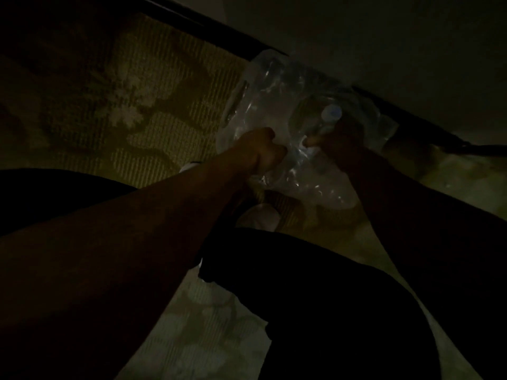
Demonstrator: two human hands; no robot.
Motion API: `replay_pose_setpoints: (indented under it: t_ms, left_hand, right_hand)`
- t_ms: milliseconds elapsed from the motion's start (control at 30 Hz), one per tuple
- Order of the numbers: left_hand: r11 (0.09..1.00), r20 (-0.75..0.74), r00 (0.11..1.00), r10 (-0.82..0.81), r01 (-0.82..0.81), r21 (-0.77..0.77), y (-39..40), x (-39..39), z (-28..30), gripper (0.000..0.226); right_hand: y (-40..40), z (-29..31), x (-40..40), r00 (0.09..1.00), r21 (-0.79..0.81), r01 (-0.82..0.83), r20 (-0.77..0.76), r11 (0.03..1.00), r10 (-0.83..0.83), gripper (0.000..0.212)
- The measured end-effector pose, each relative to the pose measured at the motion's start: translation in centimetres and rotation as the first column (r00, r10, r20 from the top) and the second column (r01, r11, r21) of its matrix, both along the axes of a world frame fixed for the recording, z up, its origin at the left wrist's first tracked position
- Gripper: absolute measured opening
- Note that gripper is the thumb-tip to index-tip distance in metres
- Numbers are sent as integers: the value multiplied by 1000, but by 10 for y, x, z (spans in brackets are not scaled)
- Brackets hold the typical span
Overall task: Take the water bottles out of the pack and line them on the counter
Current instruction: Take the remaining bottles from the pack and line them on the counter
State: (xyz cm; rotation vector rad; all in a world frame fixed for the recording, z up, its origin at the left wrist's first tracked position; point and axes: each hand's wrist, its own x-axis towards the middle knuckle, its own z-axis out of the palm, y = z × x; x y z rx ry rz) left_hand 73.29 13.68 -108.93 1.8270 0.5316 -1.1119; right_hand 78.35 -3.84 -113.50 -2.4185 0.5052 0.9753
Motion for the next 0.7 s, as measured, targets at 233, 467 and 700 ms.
replay_pose_setpoints:
  t_ms: [233, 467, 700]
  left_hand:
    - [999, 40, 998, 53, -54, 8, 6, -16, 67, 53]
    - [1000, 107, 994, 8, -9, 17, 13, -11, 187, 55]
    - [998, 189, 980, -66, 64, 17, 8, 8, 305, 52]
  right_hand:
    - [15, 78, -18, 996, 25, 81, 46, 996, -82, 75]
    - [35, 209, -37, 988, 44, -3, 152, 999, -4, 73]
    - [43, 331, -24, 971, 242, 94, 192, 966, -143, 73]
